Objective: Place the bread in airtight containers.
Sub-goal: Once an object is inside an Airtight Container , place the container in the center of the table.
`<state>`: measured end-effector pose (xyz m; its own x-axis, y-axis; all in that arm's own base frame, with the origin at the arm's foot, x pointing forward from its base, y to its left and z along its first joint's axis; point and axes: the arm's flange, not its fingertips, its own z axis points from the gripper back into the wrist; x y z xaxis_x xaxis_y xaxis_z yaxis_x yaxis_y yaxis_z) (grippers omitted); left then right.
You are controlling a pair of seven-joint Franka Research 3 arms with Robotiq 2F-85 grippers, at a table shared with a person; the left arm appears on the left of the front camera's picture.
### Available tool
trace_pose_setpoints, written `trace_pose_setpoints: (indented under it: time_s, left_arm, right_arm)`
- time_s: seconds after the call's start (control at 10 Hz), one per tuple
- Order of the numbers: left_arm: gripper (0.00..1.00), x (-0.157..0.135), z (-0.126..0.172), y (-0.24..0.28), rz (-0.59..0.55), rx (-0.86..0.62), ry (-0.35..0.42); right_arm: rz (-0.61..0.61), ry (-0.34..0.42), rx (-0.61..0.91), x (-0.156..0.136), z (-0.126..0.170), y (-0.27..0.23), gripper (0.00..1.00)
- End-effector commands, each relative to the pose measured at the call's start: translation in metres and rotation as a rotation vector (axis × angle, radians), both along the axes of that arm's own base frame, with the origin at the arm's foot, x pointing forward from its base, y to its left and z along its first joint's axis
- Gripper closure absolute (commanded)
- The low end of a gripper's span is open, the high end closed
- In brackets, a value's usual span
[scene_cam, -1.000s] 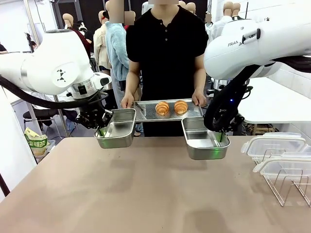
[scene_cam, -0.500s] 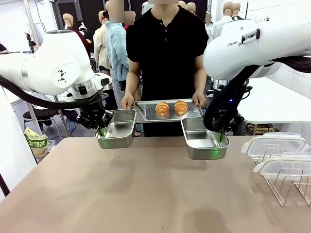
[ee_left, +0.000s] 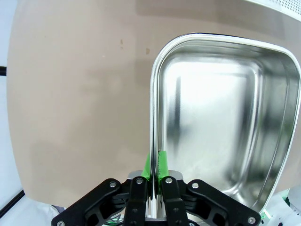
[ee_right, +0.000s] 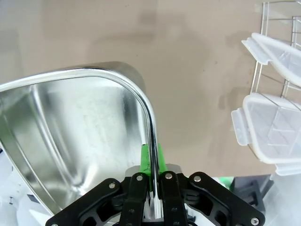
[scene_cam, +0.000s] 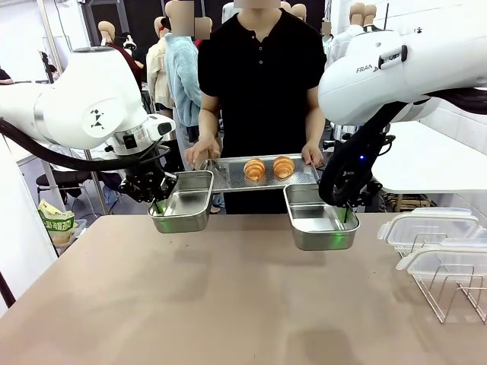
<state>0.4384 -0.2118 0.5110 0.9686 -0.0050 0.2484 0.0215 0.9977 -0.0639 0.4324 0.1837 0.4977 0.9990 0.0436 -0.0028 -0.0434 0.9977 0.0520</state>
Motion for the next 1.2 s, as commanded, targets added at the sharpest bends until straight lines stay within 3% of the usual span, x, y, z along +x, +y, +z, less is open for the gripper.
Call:
trace_pose_setpoints:
  time_s: [0.0, 1.1]
  left_arm:
    - [1.00, 0.0004, 0.0032, 0.0014, 0.001, -0.005, -0.005]
    - [1.00, 0.0004, 0.0032, 0.0014, 0.001, -0.005, -0.005]
  right_arm:
    - [0.002, -0.009, 0.001, 0.0002, 0.0002, -0.0003, 1.00]
    - [0.002, -0.009, 0.001, 0.0002, 0.0002, -0.0003, 1.00]
